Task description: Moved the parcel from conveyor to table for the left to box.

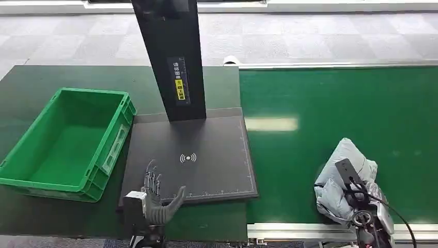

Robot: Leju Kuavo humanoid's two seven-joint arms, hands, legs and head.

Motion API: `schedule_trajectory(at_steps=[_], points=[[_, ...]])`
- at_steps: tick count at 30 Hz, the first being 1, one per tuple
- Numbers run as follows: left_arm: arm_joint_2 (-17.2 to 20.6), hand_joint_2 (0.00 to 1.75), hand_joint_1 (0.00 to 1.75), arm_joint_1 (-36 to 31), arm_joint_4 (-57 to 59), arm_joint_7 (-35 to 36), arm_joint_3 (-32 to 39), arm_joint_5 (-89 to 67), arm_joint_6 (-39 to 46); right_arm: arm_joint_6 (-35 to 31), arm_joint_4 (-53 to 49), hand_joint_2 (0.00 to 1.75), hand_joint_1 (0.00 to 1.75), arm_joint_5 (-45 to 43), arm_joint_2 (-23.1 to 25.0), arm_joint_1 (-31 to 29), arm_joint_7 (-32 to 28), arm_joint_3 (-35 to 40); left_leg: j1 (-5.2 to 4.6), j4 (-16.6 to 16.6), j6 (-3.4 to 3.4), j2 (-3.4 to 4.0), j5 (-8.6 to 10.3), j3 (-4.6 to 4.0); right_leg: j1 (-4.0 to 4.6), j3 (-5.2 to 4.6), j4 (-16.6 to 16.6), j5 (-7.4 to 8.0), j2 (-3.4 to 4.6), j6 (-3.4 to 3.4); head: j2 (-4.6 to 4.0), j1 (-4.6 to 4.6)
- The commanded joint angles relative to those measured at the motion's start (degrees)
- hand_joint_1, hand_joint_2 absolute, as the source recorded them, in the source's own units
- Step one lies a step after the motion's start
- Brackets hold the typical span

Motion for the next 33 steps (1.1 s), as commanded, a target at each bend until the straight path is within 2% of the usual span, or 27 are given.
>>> schedule_trajectory(at_steps=[1,2,3,4,8,18,19,20,21,22,24,26,29,32,33], points=[[-0.4,1.75,0.00,3.1,-2.8,-1.3,4.4,0.9,3.3,-2.3,-37.0,1.75,1.75,-0.9,7.7,11.6,-3.1,4.2,0.00,0.0,-0.01,0.08,0.09,-0.32,0.02,-0.36,0.0,0.09,-0.05,-0.12,0.00,0.00],[-1.2,1.75,0.00,3.4,-3.1,-2.6,5.8,1.7,5.0,-4.1,-44.9,1.75,1.75,-1.5,8.0,13.6,-6.2,6.5,-0.05,0.0,-0.01,0.13,0.05,-0.33,-0.04,-0.39,0.1,0.04,0.01,-0.09,0.00,0.00],[-1.3,1.75,0.00,3.2,-2.8,-3.0,6.0,1.9,5.3,-2.7,-50.5,1.75,1.75,-1.4,8.3,15.4,-3.3,7.9,-0.07,0.1,-0.03,0.20,0.04,-0.55,-0.05,-0.62,0.2,0.03,0.06,-0.14,0.00,0.02],[-1.3,1.75,0.00,3.1,-2.7,-3.1,6.0,2.0,5.3,-2.6,-51.3,1.75,1.75,-1.4,8.3,15.7,-2.8,8.1,-0.11,0.1,-0.02,0.14,0.05,-0.64,-0.10,-0.67,0.3,0.00,0.06,-0.11,0.00,-0.04],[-1.4,1.75,0.00,3.0,-2.4,-3.2,6.0,2.0,5.3,-3.1,-49.9,1.75,1.75,-1.8,7.8,15.9,-3.2,8.0,-0.01,0.0,-0.03,-0.16,0.11,-0.72,-0.01,-0.75,0.1,-0.01,-0.17,-0.06,0.00,-0.02],[-1.5,1.75,0.00,3.0,-2.3,-3.3,6.1,2.1,5.7,-4.6,-48.1,1.75,1.75,-2.6,7.3,15.4,-5.5,8.3,-0.09,0.0,-0.03,-0.12,0.15,-0.97,-0.07,-0.94,0.1,0.03,-0.14,-0.07,0.00,0.00],[-2.3,1.75,0.00,3.1,-2.2,-5.1,7.3,2.3,8.4,-6.0,-50.4,1.75,1.75,-4.1,7.3,16.1,-9.6,10.0,-0.07,0.0,-0.02,-0.07,0.17,-0.99,-0.05,-0.97,0.0,0.06,-0.14,-0.10,0.00,-0.02],[-7.0,1.75,0.00,4.2,-1.9,-8.0,15.5,-4.9,9.2,-5.3,-54.1,1.75,1.75,-5.7,7.3,17.5,-11.0,13.2,-0.08,-0.1,-0.02,-0.04,0.18,-0.98,-0.05,-0.98,0.0,0.08,-0.14,-0.12,0.00,-0.02],[-9.2,1.75,0.00,4.9,-3.3,-8.0,18.7,-7.8,9.2,-3.5,-55.9,1.75,1.75,-7.6,7.5,18.3,-11.7,15.8,-0.09,0.0,-0.03,-0.02,0.12,-0.99,-0.08,-1.02,0.1,0.03,-0.06,-0.08,0.00,-0.02],[-9.6,1.75,0.00,5.2,-4.3,-8.0,20.2,-8.5,9.2,-1.9,-56.5,1.75,1.75,-8.9,7.7,18.6,-12.6,19.1,-0.08,0.0,-0.03,0.02,0.12,-0.99,-0.06,-1.03,0.1,0.04,-0.07,-0.11,0.00,-0.02],[-9.6,1.75,0.00,5.2,-5.6,-8.0,21.7,-10.6,9.2,-0.9,-53.9,1.75,1.75,-9.7,8.7,17.6,-12.9,24.9,-0.06,0.0,-0.04,0.07,0.08,-1.00,-0.05,-1.04,0.1,0.04,0.05,-0.07,0.00,-0.02],[-9.6,1.75,0.00,4.7,-7.8,-8.0,23.8,-14.1,9.2,-1.7,-45.5,1.75,1.75,-10.1,11.0,12.2,-12.5,31.2,-0.01,0.0,-0.06,0.40,0.08,-0.94,0.01,-1.09,0.1,0.10,0.32,-0.10,0.00,-0.06],[-9.6,1.75,0.00,2.7,-6.6,-8.0,24.8,-16.0,9.2,0.4,-35.1,1.75,1.75,-11.6,14.0,5.7,-11.6,36.0,0.10,-0.1,-0.06,0.68,0.16,-0.94,0.12,-1.16,0.1,0.25,0.54,-0.14,0.00,0.00],[-9.6,1.75,0.00,0.6,-3.8,-8.0,23.8,-15.7,9.2,3.2,-24.3,1.75,1.75,-12.2,16.6,0.3,-9.9,38.8,0.12,-0.1,-0.07,0.51,0.18,-0.94,0.13,-1.07,0.0,0.22,0.40,-0.12,0.00,-0.02],[-9.6,1.75,0.00,-0.6,-2.4,-8.0,23.9,-15.4,9.2,0.4,-18.1,1.75,1.75,-11.8,18.4,-2.4,-11.0,39.5,0.10,-0.1,-0.11,0.38,0.22,-0.88,0.11,-1.01,0.1,0.19,0.27,-0.14,0.00,-0.02]])
